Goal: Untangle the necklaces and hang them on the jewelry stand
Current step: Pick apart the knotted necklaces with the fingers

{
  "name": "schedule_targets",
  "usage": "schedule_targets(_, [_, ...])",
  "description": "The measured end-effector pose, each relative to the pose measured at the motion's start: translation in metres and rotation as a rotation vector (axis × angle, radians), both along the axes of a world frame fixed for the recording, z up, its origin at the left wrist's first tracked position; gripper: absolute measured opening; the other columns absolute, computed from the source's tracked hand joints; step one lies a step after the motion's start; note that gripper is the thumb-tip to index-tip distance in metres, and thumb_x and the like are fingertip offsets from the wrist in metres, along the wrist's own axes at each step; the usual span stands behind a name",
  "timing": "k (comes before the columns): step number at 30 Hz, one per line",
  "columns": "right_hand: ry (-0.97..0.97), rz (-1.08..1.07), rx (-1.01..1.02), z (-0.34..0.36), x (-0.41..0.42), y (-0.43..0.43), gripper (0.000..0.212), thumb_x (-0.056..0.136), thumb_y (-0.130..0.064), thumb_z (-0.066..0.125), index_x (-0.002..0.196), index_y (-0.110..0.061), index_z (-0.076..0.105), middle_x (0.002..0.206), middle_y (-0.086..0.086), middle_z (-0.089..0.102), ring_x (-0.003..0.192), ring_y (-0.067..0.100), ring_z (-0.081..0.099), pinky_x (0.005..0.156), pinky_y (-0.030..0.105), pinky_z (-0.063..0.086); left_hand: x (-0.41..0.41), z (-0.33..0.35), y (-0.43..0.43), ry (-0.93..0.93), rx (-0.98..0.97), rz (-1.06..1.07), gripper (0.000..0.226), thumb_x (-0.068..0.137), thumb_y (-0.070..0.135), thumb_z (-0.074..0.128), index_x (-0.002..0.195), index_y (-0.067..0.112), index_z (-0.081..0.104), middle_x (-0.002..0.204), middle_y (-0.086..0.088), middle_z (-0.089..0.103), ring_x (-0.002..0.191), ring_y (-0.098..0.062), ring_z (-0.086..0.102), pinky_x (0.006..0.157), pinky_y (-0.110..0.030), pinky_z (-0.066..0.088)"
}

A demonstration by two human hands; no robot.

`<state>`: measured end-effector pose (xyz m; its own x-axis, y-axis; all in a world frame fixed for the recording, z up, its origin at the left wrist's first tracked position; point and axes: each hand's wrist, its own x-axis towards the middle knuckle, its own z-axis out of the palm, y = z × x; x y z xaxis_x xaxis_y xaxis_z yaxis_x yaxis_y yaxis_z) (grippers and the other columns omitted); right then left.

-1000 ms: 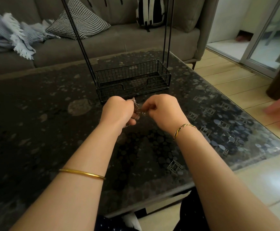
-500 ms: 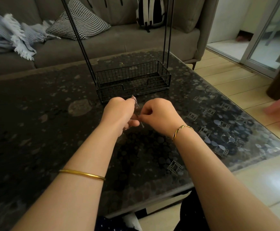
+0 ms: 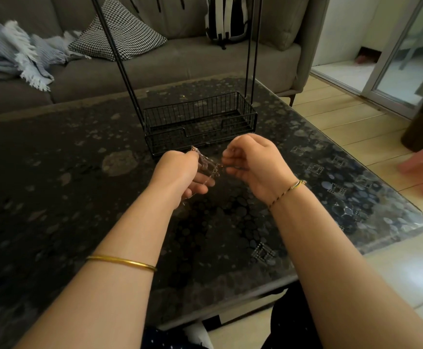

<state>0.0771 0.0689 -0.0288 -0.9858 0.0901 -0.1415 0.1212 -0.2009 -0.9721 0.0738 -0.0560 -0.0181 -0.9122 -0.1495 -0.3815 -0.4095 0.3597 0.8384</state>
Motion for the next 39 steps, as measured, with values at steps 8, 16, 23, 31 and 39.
schedule_targets(8, [0.059, 0.039, 0.357, 0.0, 0.002, 0.002, 0.014, 0.089, -0.011, 0.053, 0.077, -0.008, 0.059, 0.061, -0.001, 0.047, 0.058, 0.012, 0.044, 0.062, 0.031, 0.04, 0.002, 0.006, 0.001, -0.006, 0.063, 0.08, 0.023, 0.097, 0.02, 0.045, 0.095, 0.004, 0.063, 0.077, -0.008, 0.073, 0.039, -0.009, 0.047, 0.036, -0.017, 0.027])
schedule_targets(16, [0.16, 0.056, 0.333, 0.001, 0.002, 0.002, 0.016, 0.09, -0.015, 0.06, 0.074, -0.013, 0.062, 0.041, -0.016, 0.047, 0.042, -0.003, 0.042, 0.048, 0.013, 0.037, 0.004, 0.005, -0.001, -0.07, 0.087, 0.019, 0.017, 0.09, 0.002, 0.053, 0.084, 0.015, 0.061, 0.087, -0.008, 0.06, 0.073, -0.016, 0.056, 0.053, -0.024, 0.044])
schedule_targets(23, [0.165, 0.057, 0.213, 0.001, 0.001, 0.002, 0.018, 0.092, -0.014, 0.058, 0.074, -0.013, 0.061, 0.045, -0.015, 0.046, 0.043, -0.002, 0.042, 0.049, 0.014, 0.039, 0.011, 0.012, 0.006, -0.022, 0.074, -0.244, 0.015, 0.085, 0.012, 0.061, 0.085, 0.024, 0.069, 0.097, 0.005, 0.074, 0.096, -0.013, 0.066, 0.096, -0.042, 0.039])
schedule_targets(31, [0.195, 0.052, 0.21, 0.006, 0.007, 0.002, 0.017, 0.093, -0.011, 0.056, 0.076, -0.01, 0.06, 0.055, -0.001, 0.053, 0.038, 0.003, 0.039, 0.042, 0.017, 0.036, 0.009, 0.005, 0.003, 0.012, 0.118, -0.335, 0.01, 0.084, 0.015, 0.07, 0.089, 0.022, 0.064, 0.09, 0.005, 0.074, 0.094, -0.011, 0.069, 0.099, -0.041, 0.042])
schedule_targets(39, [0.149, -0.034, 0.263, 0.005, 0.004, 0.006, 0.015, 0.093, -0.014, 0.057, 0.078, -0.013, 0.06, 0.065, 0.0, 0.058, 0.039, -0.001, 0.041, 0.043, 0.017, 0.037, 0.006, 0.007, 0.002, 0.079, 0.169, -0.225, 0.009, 0.092, 0.015, 0.062, 0.084, 0.02, 0.062, 0.076, 0.004, 0.07, 0.086, -0.013, 0.07, 0.1, -0.043, 0.046])
